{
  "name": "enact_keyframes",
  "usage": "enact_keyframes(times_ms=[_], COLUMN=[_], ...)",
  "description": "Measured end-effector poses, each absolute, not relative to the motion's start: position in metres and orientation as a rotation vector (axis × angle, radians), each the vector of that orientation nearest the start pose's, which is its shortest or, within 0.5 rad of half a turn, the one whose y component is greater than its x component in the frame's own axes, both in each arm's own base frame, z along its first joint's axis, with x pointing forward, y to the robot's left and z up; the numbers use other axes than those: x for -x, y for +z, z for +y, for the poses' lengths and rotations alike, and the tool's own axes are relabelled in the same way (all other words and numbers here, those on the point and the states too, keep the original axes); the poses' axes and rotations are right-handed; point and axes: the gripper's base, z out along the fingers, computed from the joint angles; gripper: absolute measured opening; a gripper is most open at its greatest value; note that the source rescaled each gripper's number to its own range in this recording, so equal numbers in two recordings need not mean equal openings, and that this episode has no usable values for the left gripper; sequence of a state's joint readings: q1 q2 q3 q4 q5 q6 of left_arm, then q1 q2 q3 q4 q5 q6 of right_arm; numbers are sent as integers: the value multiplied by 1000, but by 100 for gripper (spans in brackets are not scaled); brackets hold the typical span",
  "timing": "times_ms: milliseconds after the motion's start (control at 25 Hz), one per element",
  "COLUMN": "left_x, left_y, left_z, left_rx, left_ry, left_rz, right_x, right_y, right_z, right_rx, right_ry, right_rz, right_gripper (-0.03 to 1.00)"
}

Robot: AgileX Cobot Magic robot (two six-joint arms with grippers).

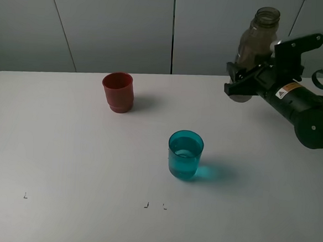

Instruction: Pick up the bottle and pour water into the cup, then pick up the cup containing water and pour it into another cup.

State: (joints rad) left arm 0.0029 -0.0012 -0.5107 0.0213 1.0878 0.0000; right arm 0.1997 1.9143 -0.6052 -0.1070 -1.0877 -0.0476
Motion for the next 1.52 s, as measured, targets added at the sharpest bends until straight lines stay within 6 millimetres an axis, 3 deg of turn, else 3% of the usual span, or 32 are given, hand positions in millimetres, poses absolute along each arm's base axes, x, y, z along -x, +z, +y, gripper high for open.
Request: enact_keyframes(times_ms=[240, 760, 1160, 1520], left_x=[7, 7, 7, 7], left_y=[278, 278, 278, 278], left_z=[2, 2, 2, 2], left_rx=[4, 4, 4, 4], left_ry=[27, 27, 27, 27], left_rz=[2059, 2059, 2059, 2059], right_x=[-347, -401, -404, -405], right_y=[125, 103, 83, 84], right_z=[62, 67, 68, 68], right_rx=[271, 361, 345, 323], right_ry=[201, 173, 195, 213], right_rz=[1754, 1868, 1904, 1896], right_gripper=[0, 0, 0, 0])
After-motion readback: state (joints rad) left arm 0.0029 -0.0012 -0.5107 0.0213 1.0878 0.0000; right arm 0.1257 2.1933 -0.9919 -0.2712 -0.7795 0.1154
